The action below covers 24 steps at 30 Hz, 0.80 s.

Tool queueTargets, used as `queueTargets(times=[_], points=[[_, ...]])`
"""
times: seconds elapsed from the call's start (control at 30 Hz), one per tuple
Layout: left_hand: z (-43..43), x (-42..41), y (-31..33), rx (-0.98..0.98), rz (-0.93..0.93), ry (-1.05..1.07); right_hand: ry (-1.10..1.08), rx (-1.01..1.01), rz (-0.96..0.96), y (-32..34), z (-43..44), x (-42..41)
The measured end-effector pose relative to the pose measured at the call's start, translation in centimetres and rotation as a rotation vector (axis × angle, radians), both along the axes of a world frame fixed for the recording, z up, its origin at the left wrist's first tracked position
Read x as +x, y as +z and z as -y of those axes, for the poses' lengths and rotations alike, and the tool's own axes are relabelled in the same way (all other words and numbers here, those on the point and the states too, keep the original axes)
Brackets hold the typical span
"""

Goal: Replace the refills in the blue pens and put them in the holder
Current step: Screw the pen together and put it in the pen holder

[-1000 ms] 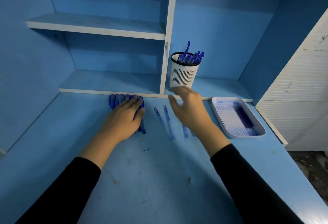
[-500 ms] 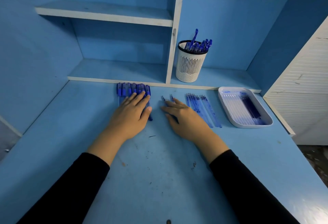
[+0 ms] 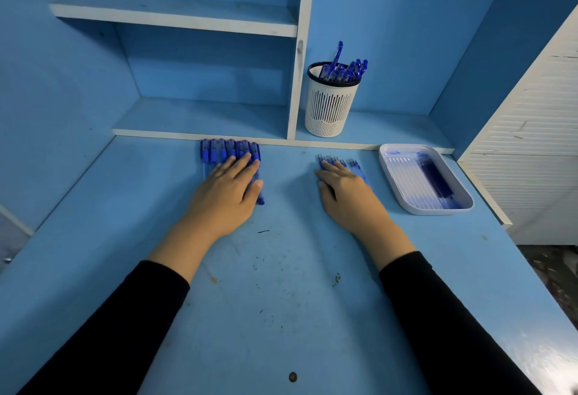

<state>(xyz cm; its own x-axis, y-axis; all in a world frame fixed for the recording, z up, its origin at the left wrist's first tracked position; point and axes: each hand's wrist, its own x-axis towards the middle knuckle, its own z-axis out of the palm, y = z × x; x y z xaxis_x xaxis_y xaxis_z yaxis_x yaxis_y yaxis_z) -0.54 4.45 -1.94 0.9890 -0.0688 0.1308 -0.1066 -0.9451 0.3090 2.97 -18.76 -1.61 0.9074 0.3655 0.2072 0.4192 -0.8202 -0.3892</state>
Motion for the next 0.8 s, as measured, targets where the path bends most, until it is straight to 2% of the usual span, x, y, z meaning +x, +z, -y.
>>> queueTargets(times=[0.33, 0.43, 0.57, 0.8], points=[[0.0, -0.3, 0.6, 0.021, 0.03, 0.015, 0.027, 0.138, 0.075, 1.3, -1.6, -0.5], [-0.5, -0.2, 0.9, -0.053, 0.072, 0.024, 0.06, 0.187, 0.123, 1.2, -3.2, -0.2], [-2.0, 0.1, 1.0, -0.157, 0.131, 0.074, 0.087, 0.195, 0.069, 1.0, -5.5, 0.4], [-3.9, 0.6, 0.6, -0.339, 0.084, 0.2, 0.096, 0.287, -0.03, 1.7, -8.8, 1.5]])
